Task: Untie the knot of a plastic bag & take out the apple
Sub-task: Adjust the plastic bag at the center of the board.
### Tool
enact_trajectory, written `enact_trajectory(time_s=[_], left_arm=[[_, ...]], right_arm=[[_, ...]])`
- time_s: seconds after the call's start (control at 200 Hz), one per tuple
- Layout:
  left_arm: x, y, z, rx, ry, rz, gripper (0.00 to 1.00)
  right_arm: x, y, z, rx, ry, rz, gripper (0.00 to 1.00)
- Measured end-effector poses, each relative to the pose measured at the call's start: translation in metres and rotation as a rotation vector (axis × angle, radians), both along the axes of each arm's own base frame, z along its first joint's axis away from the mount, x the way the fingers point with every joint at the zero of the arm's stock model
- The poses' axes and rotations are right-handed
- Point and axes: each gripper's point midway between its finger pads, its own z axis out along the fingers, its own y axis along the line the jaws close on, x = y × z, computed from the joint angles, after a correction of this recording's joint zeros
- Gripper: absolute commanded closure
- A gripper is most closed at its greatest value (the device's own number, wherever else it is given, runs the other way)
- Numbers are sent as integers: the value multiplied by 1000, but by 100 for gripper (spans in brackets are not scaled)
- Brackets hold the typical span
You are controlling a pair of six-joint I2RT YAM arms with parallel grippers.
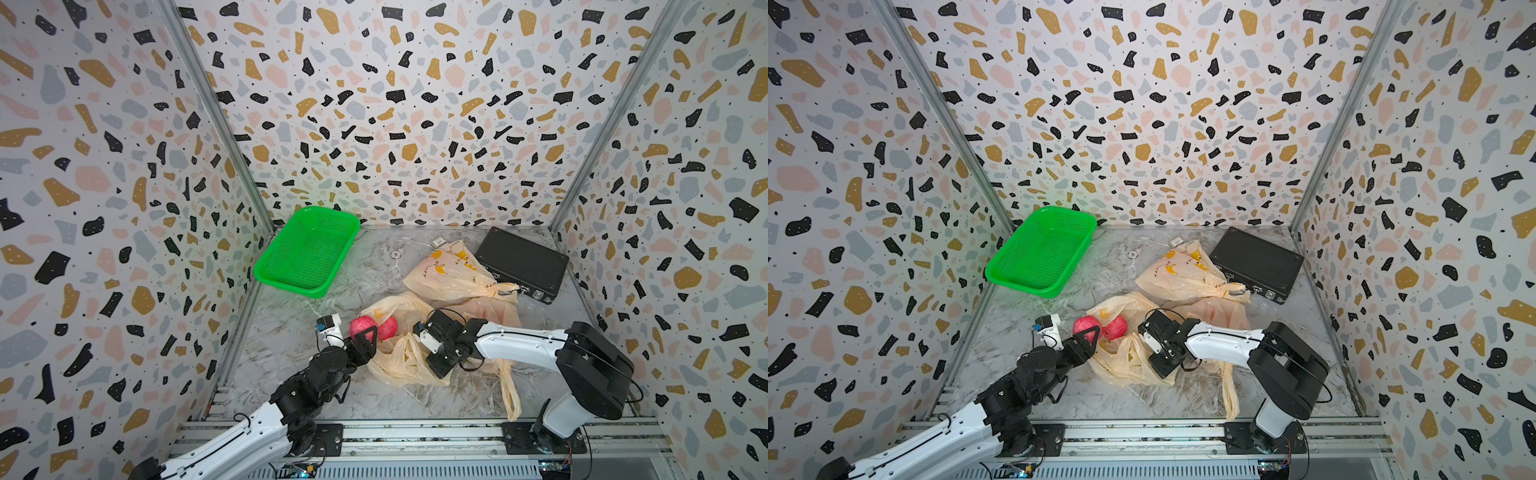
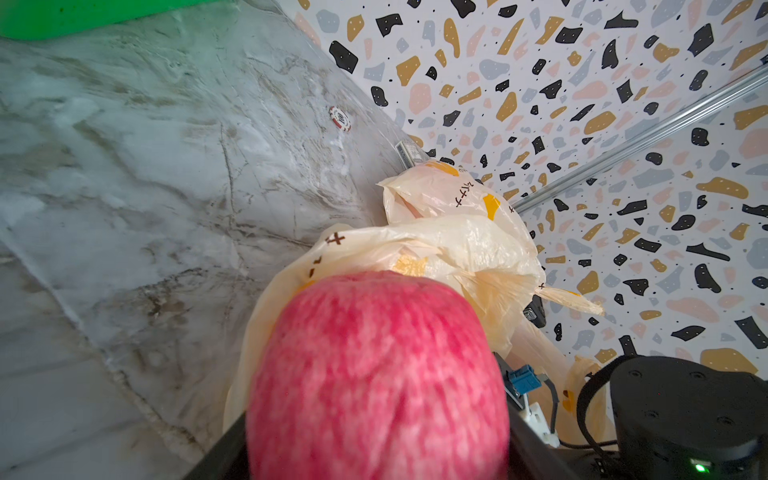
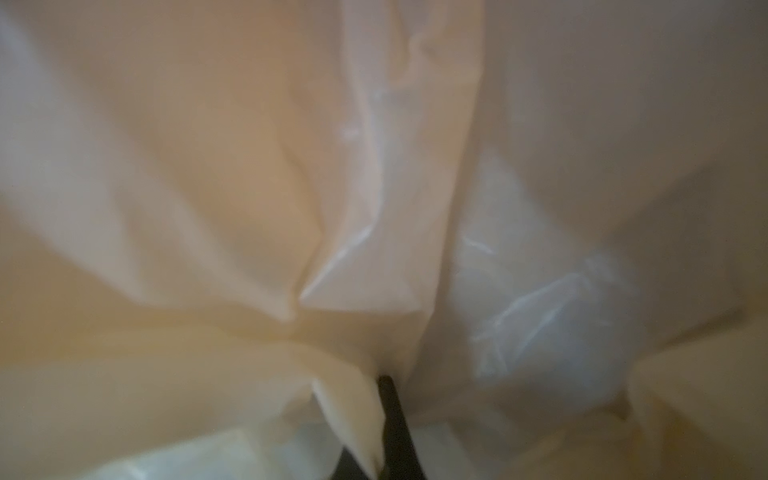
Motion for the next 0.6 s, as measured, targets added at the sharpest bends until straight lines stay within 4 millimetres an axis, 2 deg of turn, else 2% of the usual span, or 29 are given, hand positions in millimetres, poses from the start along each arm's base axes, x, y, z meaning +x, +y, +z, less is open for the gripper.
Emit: enact_trajectory(time_s=[0.165,0.245,0.29,0.41,0.461,0.541,0.601], left_arm=[[-2,-4,1,23,2,-33,36],[-5,-9,16,43,-2,-78,38],[-6,-13,32,52,-11,-101,39],[-8,-19,102,50,-83,-152,40],[-9,-18,125,52,-110,-159,40],[-12,-13,146,76,-129,-162,41],[-13,-10,150,113,-121,-160,41]], right_arm=[[-3,-5,-2,-20,10,5,100],[-5,-6,0,-21,17,12,100],[-7,-6,2,-17,20,17,90],[-11,-3,18,16,26,37,68],[-10,2,29,43,20,50,60],[-8,11,46,90,11,61,50],[-6,18,59,121,4,73,42]])
